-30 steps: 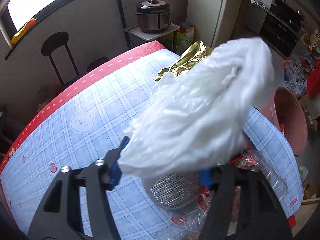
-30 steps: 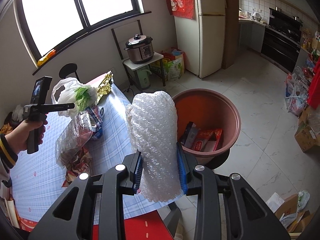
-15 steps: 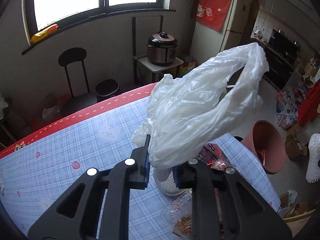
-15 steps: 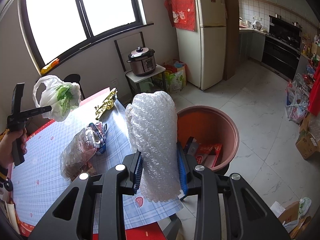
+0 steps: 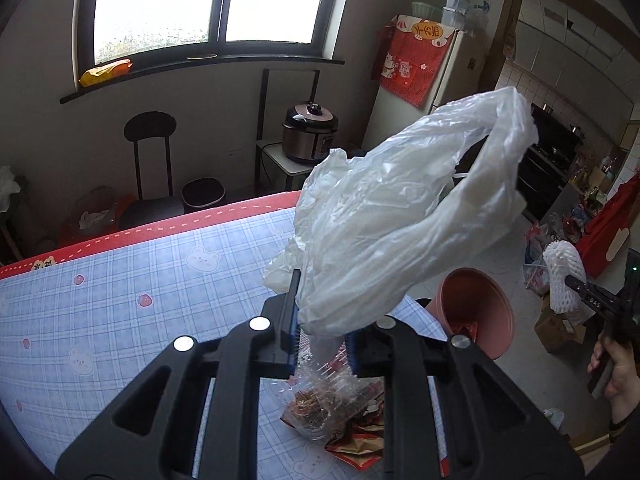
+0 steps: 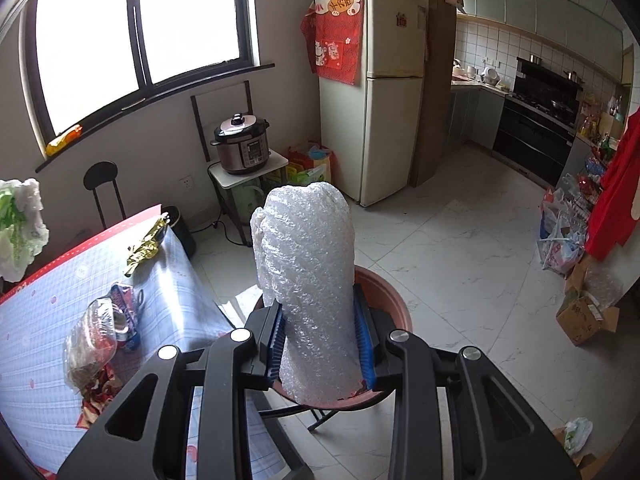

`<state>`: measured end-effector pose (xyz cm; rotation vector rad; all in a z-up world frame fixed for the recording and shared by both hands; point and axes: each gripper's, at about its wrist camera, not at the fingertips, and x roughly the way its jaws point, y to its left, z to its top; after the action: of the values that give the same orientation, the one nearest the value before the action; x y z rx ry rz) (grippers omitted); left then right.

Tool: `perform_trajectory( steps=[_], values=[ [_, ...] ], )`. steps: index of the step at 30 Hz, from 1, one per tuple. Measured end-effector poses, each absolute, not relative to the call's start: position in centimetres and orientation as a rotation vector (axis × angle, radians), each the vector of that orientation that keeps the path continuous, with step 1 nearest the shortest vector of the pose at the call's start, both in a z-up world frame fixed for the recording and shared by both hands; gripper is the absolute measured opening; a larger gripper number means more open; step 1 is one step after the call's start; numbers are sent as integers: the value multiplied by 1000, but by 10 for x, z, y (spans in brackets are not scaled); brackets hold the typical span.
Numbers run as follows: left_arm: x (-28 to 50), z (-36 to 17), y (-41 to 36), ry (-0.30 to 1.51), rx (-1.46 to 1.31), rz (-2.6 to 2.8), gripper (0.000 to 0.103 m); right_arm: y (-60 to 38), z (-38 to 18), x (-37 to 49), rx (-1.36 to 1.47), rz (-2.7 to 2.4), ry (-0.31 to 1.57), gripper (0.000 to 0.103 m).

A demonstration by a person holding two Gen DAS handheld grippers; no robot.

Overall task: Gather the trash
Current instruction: 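Carry the bubble wrap over the bin and release it with the right tool, then carry the white plastic bag over the bin and release it with the left tool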

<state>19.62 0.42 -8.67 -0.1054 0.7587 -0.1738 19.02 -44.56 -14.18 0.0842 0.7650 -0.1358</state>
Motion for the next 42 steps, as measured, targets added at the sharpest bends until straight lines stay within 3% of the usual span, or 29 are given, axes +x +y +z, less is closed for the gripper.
perform_trajectory(
  steps=[12,15,20,25,33,42],
  values=[
    [178,-71,-14,732,-100,-148,21,-472,-146,251,86,-162,772,33],
    [176,-71,-15,731,-100,-147,21,-478,-142,260,97,-175,763,46],
    [181,-68,-22,730,-91,-157,21,-482,-125,261,104,-183,706,88],
    [188,-67,-33,727,-69,-191,21,-481,-107,248,89,-183,677,97],
    [209,-63,-91,728,-30,-303,22,-496,-87,210,115,-200,657,97],
    [251,-79,-217,745,-15,-506,22,-546,-79,158,120,-292,680,97]
  ],
)
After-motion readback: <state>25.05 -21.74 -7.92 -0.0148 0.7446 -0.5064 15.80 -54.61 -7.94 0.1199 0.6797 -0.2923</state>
